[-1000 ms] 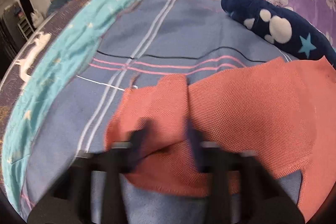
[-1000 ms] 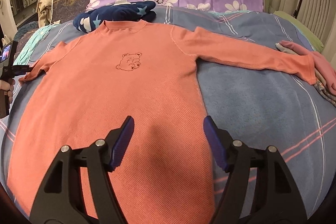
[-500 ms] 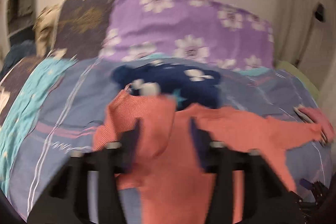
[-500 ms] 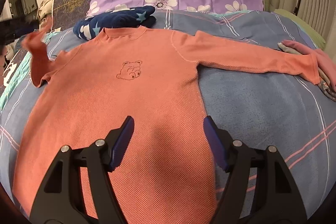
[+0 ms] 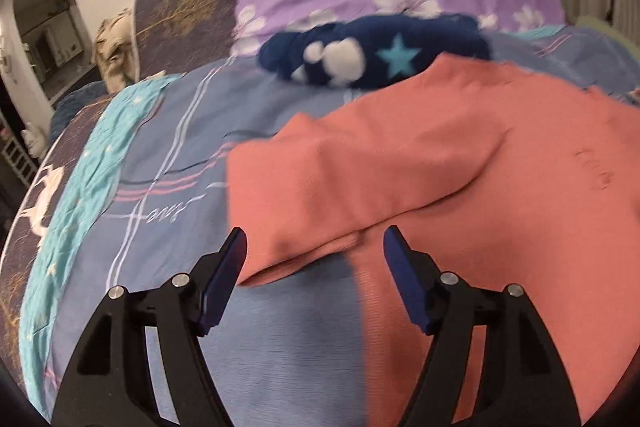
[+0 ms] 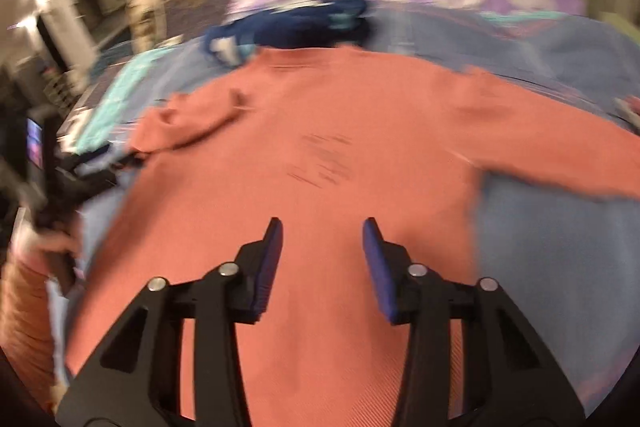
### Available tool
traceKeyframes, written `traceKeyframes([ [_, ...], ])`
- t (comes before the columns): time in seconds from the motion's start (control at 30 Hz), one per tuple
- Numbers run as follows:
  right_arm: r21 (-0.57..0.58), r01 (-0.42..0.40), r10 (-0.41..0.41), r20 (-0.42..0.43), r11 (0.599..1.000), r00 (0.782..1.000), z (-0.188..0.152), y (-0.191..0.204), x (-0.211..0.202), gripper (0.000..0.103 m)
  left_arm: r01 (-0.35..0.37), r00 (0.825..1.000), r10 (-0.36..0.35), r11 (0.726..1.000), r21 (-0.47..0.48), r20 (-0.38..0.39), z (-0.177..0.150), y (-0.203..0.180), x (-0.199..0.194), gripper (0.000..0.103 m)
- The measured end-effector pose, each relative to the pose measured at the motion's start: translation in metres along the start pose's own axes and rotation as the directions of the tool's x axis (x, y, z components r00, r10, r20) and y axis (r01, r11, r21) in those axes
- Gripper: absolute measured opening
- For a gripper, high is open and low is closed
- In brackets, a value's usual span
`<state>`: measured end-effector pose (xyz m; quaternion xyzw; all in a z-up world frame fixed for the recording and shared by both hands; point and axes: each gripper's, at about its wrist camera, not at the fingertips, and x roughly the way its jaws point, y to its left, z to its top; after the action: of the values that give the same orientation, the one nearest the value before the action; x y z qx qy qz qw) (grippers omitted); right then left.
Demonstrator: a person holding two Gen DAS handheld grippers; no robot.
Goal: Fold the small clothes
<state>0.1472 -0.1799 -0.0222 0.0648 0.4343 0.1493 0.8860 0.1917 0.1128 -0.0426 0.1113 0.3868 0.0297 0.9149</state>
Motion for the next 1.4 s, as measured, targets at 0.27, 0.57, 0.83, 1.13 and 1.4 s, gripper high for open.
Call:
traceKeyframes([
  [0.27, -0.108, -0.134, 0.126, -0.077, 0.985, 0.989, 0.088, 0.068, 0.101, 0.071, 0.037, 0.998, -0.046, 0.987, -0.153, -0.053, -0.004, 0.028, 0.031, 0.071],
  [0.57, -0.043, -0.198, 0.190, -0.143, 0.979, 0.971, 0.118, 0.093, 0.159, 0.010, 0.037, 0.997, -0.049, 0.983, -0.177, -0.066, -0.010, 0.028, 0.041, 0.072],
  [0.83, 0.008, -0.078, 0.077, 0.082, 0.997, 0.994, 0.110, 0.021, 0.032, 0.012, 0.085, 0.996, -0.089, 0.984, -0.159, -0.014, -0.009, 0.023, 0.030, 0.072],
  [1.13, 0.256, -0.097, 0.120, -0.077, 0.962, 0.990, 0.048, -0.079, 0.063, 0.052, 0.113, 0.992, -0.118, 0.984, -0.140, -0.030, -0.009, 0.016, 0.035, 0.072],
  [1.4, 0.283, -0.169, 0.204, -0.097, 0.944, 0.974, 0.084, -0.052, 0.107, 0.049, 0.076, 0.995, -0.083, 0.990, -0.118, -0.049, -0.010, 0.010, 0.038, 0.076],
])
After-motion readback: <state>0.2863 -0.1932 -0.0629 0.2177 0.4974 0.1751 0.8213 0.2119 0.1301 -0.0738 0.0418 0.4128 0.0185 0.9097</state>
